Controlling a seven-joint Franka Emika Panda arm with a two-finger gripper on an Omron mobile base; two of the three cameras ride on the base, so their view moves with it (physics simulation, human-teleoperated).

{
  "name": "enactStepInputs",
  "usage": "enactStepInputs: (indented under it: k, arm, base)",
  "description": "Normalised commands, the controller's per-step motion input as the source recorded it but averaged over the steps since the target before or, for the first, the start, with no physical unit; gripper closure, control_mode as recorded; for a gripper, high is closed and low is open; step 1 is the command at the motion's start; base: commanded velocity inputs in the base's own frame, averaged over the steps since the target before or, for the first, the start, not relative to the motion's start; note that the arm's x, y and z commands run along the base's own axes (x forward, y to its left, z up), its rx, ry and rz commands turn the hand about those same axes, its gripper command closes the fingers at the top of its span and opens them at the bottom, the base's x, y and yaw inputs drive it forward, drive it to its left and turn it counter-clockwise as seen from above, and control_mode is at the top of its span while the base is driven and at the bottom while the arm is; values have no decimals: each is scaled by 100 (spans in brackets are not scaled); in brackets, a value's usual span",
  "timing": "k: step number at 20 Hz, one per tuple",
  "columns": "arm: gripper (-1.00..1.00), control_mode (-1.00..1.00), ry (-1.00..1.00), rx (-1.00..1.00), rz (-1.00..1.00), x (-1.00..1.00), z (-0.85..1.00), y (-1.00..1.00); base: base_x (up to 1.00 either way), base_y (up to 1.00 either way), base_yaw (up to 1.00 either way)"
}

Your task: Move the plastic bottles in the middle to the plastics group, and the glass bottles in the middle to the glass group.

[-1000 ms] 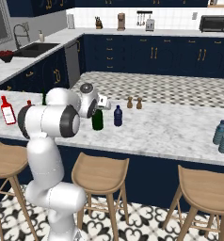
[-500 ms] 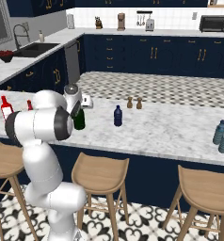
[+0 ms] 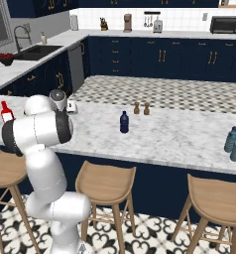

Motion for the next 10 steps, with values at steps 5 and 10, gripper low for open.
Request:
enactStepInputs:
  k: [5,10]
  arm:
    - [100,-100,0,0,12,-11,0,93]
    - [100,-100,0,0,4,-4,-1,38]
  base:
    - [0,0,0]
    - [0,0,0]
